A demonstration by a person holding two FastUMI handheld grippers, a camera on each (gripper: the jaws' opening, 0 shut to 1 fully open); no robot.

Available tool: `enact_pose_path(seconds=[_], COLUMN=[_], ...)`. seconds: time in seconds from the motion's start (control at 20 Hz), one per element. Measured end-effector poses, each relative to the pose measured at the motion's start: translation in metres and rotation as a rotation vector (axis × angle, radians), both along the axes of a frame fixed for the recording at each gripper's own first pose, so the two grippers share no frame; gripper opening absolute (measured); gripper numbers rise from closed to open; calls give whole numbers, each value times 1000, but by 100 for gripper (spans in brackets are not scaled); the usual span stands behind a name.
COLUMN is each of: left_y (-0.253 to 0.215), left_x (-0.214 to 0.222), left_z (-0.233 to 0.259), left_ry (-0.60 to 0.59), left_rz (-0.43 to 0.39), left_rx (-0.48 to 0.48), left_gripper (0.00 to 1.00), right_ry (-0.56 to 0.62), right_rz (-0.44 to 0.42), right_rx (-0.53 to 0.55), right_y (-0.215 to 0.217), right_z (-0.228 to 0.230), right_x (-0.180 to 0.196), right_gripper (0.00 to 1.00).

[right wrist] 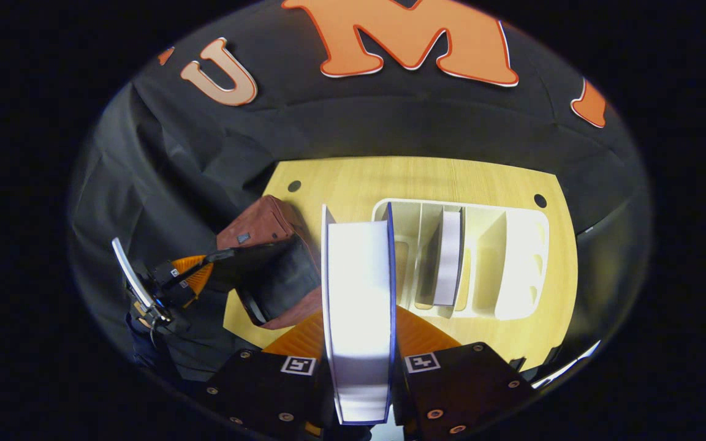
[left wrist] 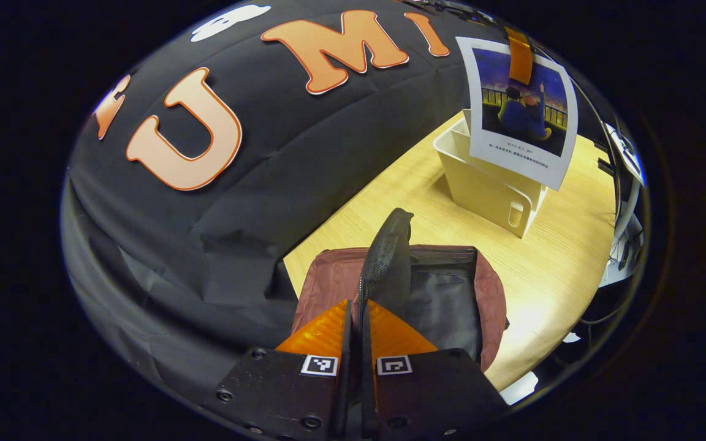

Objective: Open the schoolbag, grab two books from the bookshelf and put them into the schoolbag.

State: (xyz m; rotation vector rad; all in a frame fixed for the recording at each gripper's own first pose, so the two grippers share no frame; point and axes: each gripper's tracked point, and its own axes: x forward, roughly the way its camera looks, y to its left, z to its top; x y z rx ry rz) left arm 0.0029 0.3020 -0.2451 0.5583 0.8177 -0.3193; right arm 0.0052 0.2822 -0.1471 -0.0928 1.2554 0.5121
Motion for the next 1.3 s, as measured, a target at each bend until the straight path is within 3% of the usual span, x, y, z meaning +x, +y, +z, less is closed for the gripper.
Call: enact_pose_path(seconds=[0.5,0.8,1.0,1.3], left_y=[-4,-8,-10,-17], left_x=[14,18,21,24], left_z=[9,7,12,25], left_ry=[30,35,35,45], left_rz=[16,42,94,91], left_rx=[-17,-52,-125,-167], left_gripper=[9,9,9,9], right_ry=[80,160,216,232], right_rz=[-76,-221,-332,-406], right_rx=[251,367,466,497], right_y=[61,93,113,144], right_z=[-23,-61,-81,-120], right_x=[-49,-64,-75,-97], right_gripper=[38,38,37,37])
